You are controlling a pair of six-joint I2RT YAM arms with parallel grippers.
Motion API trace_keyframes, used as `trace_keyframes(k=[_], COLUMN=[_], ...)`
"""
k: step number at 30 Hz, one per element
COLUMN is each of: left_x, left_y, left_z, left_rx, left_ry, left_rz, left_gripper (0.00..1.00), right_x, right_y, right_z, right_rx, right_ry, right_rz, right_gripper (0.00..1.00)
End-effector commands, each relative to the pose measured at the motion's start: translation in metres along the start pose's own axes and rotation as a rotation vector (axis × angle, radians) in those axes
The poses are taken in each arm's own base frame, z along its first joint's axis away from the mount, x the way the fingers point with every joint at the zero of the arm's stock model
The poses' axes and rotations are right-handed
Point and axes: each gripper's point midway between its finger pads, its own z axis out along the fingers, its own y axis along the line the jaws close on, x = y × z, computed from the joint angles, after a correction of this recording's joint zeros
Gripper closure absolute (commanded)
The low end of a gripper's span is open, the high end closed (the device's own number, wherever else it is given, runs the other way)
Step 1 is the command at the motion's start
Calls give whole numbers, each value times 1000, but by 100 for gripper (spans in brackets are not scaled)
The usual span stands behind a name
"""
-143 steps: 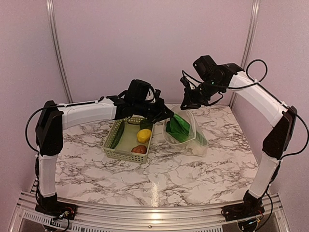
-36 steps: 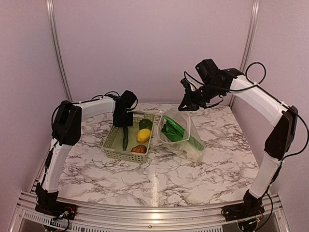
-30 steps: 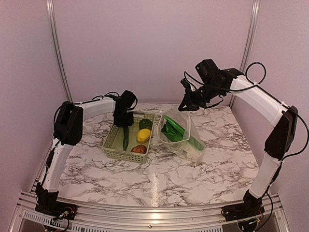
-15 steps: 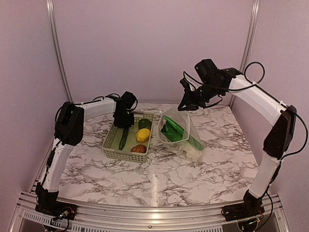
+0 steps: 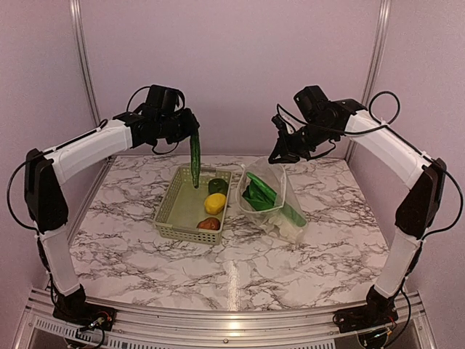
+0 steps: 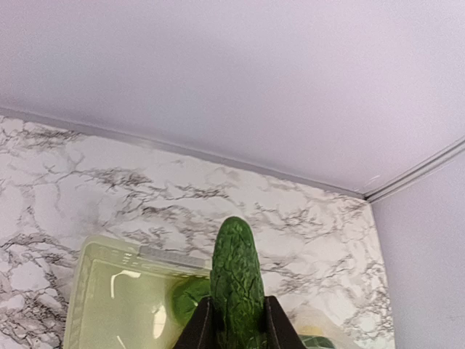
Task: Place the food in the zip-top bag and seal the zipper
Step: Pick up the fake vegetable from the bin, then place the fake vegetable in the zipper food storage bag.
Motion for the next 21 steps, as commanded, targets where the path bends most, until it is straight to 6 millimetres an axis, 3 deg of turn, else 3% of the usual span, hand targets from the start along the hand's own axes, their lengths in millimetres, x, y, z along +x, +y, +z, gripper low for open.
trace_keyframes(k=[1,3,6,9,14,21], left_x=[-34,-31,-15,-1,20,63], left_y=[-99,-127,-160,-177,-182,-167], left_z=[-50,-67,-75,-75,-62,-32], left_rx=[399,499,578,611,582,470], left_ry=[-237,-301,-356,-411,-480,-465], left_rz=[-111,-116,-91,-114,-171,-292], left_gripper=[100,100,100,100,100,100], right_x=[-11,-13,-14,-14,-14,-17], right_y=[2,3,4,3,4,7], right_z=[-9,-9,-10,-9,-10,-16], right_rx=[-1,-7,-10,-9,-20,-38], right_ry=[-35,-38,-41,-39,-42,-46], right_rz=[11,15,19,24,41,49], right_gripper=[100,100,100,100,100,100])
